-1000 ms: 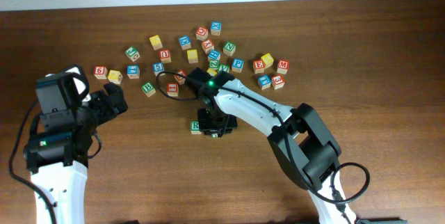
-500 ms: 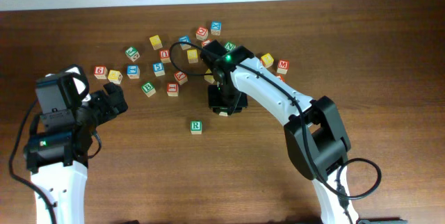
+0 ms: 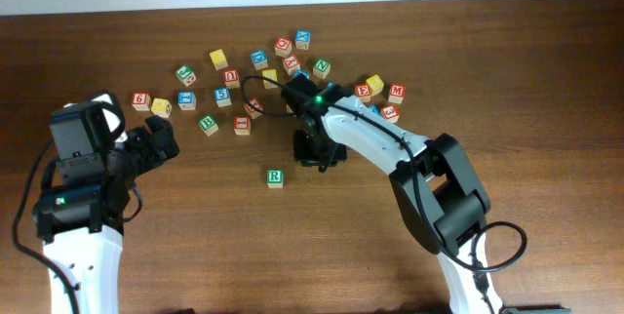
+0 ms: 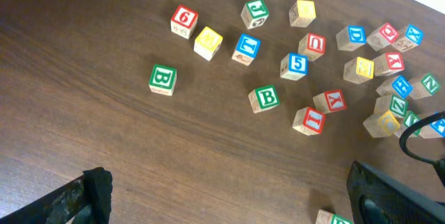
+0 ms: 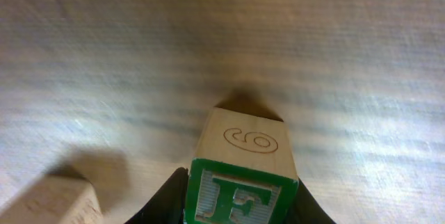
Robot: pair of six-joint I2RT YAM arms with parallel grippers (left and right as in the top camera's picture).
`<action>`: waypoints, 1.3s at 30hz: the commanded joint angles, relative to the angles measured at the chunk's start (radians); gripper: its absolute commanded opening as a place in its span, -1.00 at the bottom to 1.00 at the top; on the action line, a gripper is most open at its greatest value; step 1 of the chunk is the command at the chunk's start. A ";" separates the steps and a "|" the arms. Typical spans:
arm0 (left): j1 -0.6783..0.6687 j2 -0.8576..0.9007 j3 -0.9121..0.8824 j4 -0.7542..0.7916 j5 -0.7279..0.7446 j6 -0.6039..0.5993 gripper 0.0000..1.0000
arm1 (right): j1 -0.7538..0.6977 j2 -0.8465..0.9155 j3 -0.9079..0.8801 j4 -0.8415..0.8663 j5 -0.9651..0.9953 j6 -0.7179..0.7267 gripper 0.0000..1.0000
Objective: Spell out RSS
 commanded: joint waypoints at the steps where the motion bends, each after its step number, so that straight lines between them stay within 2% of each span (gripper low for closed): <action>1: 0.001 -0.002 0.007 0.002 0.004 -0.005 0.98 | 0.005 0.005 0.150 -0.193 -0.025 -0.016 -0.53; 3: 0.001 -0.002 0.007 0.002 0.004 -0.006 0.98 | -0.002 0.005 0.254 -0.363 -0.209 -0.155 -0.55; 5: 0.001 -0.002 0.007 0.002 0.004 -0.005 0.98 | -0.028 0.005 0.253 -0.497 -0.327 -0.245 -0.53; 7: 0.001 -0.002 0.007 0.002 0.004 -0.006 0.98 | -0.034 0.005 0.205 -0.554 -0.401 -0.323 -0.52; 9: 0.001 -0.002 0.007 0.002 0.004 -0.006 0.98 | -0.060 0.005 0.171 -0.583 -0.485 -0.325 0.04; 11: 0.001 -0.002 0.007 0.002 0.004 -0.006 0.98 | -0.132 0.005 0.171 -0.559 -0.457 -0.324 0.75; 13: 0.001 -0.002 0.007 0.002 0.004 -0.005 0.99 | -0.165 0.005 0.171 -0.563 -0.396 -0.324 0.79; 14: 0.001 -0.002 0.007 0.002 0.004 -0.005 0.98 | -0.159 0.005 0.171 -0.584 -0.298 -0.314 0.82; 18: 0.001 -0.002 0.007 0.002 0.004 -0.006 0.98 | -0.044 0.005 0.171 -0.646 -0.044 -0.301 0.82; 20: 0.001 -0.002 0.007 0.002 0.004 -0.006 0.98 | 0.052 0.005 0.162 -0.642 0.147 -0.136 0.82; 22: 0.001 -0.002 0.007 0.002 0.004 -0.006 0.98 | 0.086 0.005 0.129 -0.601 0.147 -0.135 0.80; 25: 0.001 -0.002 0.007 0.002 0.004 -0.006 0.98 | 0.078 0.005 0.031 -0.497 0.039 -0.168 0.67; 29: 0.001 -0.002 0.007 0.002 0.004 -0.005 0.98 | 0.053 0.005 0.026 -0.449 0.012 -0.214 0.64; 30: 0.001 -0.002 0.007 0.002 0.004 -0.006 0.98 | 0.050 0.005 0.025 -0.430 0.013 -0.214 0.39; 31: 0.001 -0.002 0.007 0.002 0.004 -0.006 0.98 | 0.041 0.005 0.025 -0.408 0.011 -0.216 0.22; 32: 0.001 -0.002 0.007 0.002 0.004 -0.005 0.98 | 0.034 0.005 0.025 -0.404 0.008 -0.216 0.18; 34: 0.001 -0.002 0.007 0.002 0.004 -0.006 0.99 | 0.005 0.005 0.025 -0.406 -0.047 -0.236 -0.13; 39: 0.001 -0.002 0.007 0.002 0.004 -0.006 0.98 | 0.000 0.005 -0.034 -0.400 -0.068 -0.234 -0.12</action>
